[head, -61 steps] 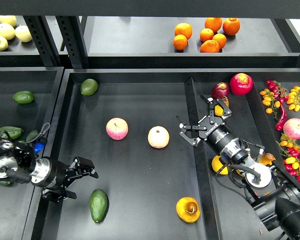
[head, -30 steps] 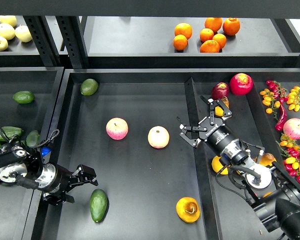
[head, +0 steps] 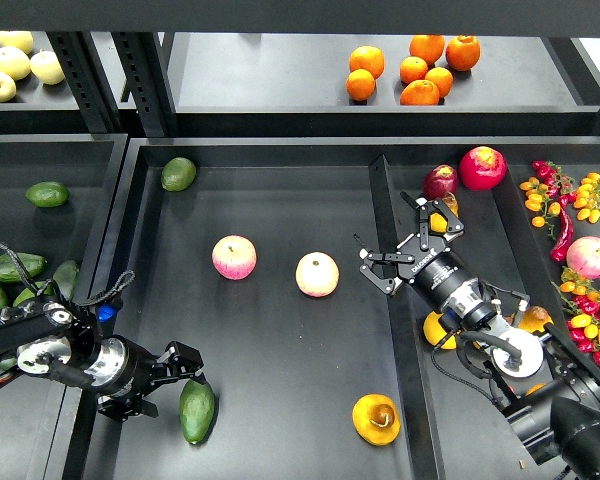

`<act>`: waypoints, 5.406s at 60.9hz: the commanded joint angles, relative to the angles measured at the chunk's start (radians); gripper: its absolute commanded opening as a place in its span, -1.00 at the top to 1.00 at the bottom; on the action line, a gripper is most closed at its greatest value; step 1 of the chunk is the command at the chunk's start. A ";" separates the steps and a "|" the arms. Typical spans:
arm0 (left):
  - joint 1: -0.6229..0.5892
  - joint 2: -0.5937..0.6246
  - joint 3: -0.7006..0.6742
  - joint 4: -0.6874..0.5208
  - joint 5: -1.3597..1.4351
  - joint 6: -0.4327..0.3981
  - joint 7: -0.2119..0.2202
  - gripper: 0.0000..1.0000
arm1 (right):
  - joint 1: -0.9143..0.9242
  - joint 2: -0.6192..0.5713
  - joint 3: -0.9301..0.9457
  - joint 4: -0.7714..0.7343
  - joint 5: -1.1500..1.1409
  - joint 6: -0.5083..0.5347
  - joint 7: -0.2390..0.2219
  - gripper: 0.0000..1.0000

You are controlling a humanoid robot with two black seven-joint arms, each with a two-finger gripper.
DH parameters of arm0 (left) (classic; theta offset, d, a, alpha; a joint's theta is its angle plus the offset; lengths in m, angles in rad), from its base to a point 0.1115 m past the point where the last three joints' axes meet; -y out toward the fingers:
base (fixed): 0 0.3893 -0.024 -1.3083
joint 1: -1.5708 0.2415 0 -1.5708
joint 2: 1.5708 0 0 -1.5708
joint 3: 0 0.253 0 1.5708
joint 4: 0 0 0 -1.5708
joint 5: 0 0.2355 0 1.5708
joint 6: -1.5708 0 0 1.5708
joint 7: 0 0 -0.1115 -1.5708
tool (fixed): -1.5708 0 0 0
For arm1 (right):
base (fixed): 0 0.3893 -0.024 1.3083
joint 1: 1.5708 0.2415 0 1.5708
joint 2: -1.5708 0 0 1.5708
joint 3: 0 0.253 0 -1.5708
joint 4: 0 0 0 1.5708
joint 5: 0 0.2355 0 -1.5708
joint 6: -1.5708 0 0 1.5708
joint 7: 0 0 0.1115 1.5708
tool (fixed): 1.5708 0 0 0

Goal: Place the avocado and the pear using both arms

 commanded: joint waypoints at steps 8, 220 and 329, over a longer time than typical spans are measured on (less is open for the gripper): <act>0.000 -0.024 0.012 0.005 0.000 0.000 0.000 -0.99 | 0.000 0.000 0.000 -0.001 0.000 0.000 0.000 -0.99; -0.006 0.422 -0.153 -0.076 -0.027 0.000 0.000 0.28 | -0.015 0.000 -0.003 -0.001 -0.003 0.000 -0.011 -0.99; 0.065 0.392 -0.138 0.300 -0.099 0.000 0.000 0.16 | -0.022 0.000 -0.006 0.000 -0.005 0.000 -0.012 -0.99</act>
